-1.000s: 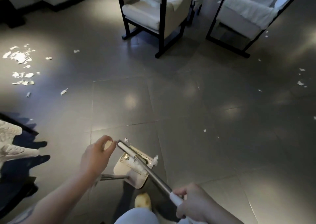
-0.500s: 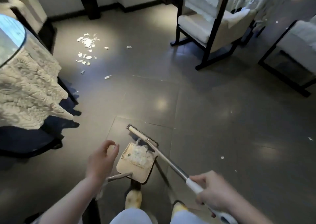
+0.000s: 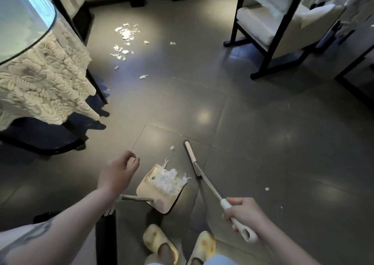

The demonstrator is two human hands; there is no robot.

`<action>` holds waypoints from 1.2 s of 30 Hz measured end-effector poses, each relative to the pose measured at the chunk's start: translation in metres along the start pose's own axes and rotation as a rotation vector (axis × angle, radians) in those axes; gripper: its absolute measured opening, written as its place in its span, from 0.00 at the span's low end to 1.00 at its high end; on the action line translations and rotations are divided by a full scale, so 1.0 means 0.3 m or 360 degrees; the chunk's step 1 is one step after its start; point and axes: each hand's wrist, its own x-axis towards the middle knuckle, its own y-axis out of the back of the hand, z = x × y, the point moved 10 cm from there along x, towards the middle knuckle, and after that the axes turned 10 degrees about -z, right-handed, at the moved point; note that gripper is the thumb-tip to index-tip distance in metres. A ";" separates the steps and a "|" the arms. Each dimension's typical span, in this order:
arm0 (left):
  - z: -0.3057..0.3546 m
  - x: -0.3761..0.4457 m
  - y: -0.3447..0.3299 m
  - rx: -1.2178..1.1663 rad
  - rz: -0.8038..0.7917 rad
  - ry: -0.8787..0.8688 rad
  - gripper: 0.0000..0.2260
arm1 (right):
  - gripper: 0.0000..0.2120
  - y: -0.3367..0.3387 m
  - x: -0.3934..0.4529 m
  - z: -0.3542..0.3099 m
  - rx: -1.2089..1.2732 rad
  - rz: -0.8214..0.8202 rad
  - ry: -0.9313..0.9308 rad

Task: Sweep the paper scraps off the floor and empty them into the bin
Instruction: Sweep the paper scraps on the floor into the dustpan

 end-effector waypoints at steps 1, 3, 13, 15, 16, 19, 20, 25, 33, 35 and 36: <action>-0.012 0.005 -0.013 0.0006 -0.0023 0.0016 0.08 | 0.24 -0.030 0.000 0.002 0.0048 -0.0024 -0.0027; -0.027 0.014 -0.025 0.0015 -0.0043 0.0028 0.08 | 0.25 -0.083 0.006 0.004 0.0105 -0.0069 -0.0070; -0.070 0.061 0.009 -0.0015 -0.0062 -0.0009 0.07 | 0.28 -0.223 -0.064 -0.063 -0.0150 -0.0294 -0.0091; -0.091 0.049 0.021 -0.0066 -0.0053 -0.0015 0.06 | 0.26 -0.187 -0.106 -0.095 -0.0157 -0.0276 -0.0062; -0.108 0.038 0.029 -0.0096 -0.0047 -0.0005 0.06 | 0.26 -0.166 -0.123 -0.106 -0.0170 -0.0262 -0.0046; -0.176 -0.006 0.063 -0.0223 0.0002 0.0060 0.06 | 0.27 -0.122 -0.141 -0.136 -0.0219 -0.0210 -0.0030; -0.197 -0.022 0.077 -0.0293 0.0021 0.0066 0.06 | 0.28 -0.112 -0.138 -0.145 -0.0240 -0.0185 -0.0034; -0.302 -0.090 0.156 -0.0474 0.0166 0.0165 0.06 | 0.27 -0.128 -0.071 -0.262 -0.0332 -0.0100 0.0032; -0.491 -0.181 0.211 -0.0686 0.0327 0.0383 0.09 | 0.22 -0.331 0.106 -0.525 -0.0920 -0.0014 0.0217; -0.535 -0.189 0.214 -0.0671 0.0347 0.0421 0.09 | 0.19 -0.414 0.161 -0.572 -0.1282 0.0031 0.0255; -0.554 -0.192 0.212 -0.0658 0.0340 0.0433 0.09 | 0.17 -0.456 0.189 -0.588 -0.1445 0.0057 0.0278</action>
